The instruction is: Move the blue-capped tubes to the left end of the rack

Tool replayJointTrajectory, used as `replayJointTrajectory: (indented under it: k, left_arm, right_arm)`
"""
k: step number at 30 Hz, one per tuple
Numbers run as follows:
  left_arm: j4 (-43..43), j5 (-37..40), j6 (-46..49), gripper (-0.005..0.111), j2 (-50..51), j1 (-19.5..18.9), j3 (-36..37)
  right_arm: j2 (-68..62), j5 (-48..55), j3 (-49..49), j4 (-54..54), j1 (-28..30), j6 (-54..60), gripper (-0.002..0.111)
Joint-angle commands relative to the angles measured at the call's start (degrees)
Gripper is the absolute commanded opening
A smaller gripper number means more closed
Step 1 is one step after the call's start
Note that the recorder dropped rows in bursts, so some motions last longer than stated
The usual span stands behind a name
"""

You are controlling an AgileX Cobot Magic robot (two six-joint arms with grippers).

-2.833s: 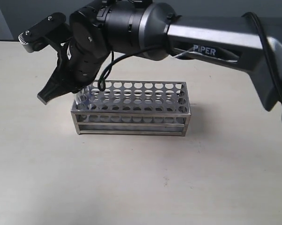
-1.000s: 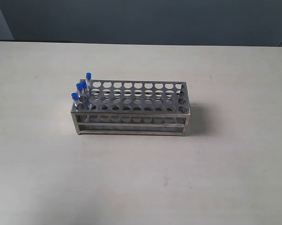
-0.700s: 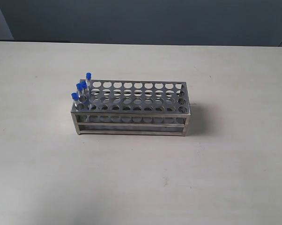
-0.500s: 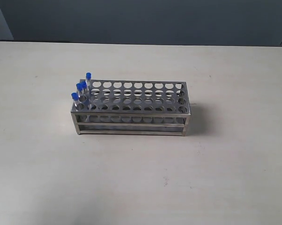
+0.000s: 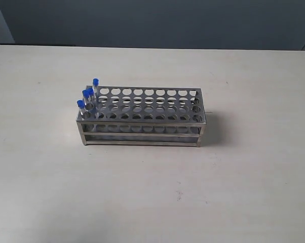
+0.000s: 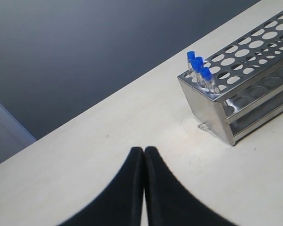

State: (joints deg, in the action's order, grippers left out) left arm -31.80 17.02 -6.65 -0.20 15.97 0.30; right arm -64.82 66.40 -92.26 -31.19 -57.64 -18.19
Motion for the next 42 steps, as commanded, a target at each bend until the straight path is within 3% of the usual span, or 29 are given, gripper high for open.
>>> replayJointTrajectory:
  k: [1, 10, 12, 16, 23, 27, 42]
  left_arm:
    - [0.06, -0.29, -0.28, 0.001, 0.20, 0.22, -0.30]
    - [-0.18, -0.43, -0.28, 0.001, 0.20, 0.22, -0.30]
    - [-0.18, -0.43, -0.28, 0.001, 0.20, 0.22, -0.30]
    - [-0.18, -0.43, -0.28, 0.001, 0.20, 0.22, -0.30]
    - [-0.18, -0.43, -0.28, 0.001, 0.20, 0.22, -0.30]
    - [-0.18, -0.43, -0.28, 0.001, 0.20, 0.22, -0.30]
    - [-0.19, -0.83, -0.28, 0.001, 0.20, 0.22, -0.30]
  right_arm:
    - [11.75, -20.17, 18.17, 4.70, 11.10, -0.02, -0.001]
    - [36.57, -70.69, 70.34, 22.00, 44.86, 0.62, -0.001]
    - [45.68, -74.91, 79.52, 22.42, 51.12, -0.99, -0.001]
    - [60.30, -73.61, 89.70, 22.42, 61.48, -4.47, -0.001]
    - [64.82, -57.91, 92.26, 23.63, 64.31, -8.97, -0.001]
    - [64.82, -48.82, 92.26, 34.63, 64.31, -8.97, -0.001]
    - [64.82, -48.82, 92.26, 34.50, 64.31, -8.97, -0.001]
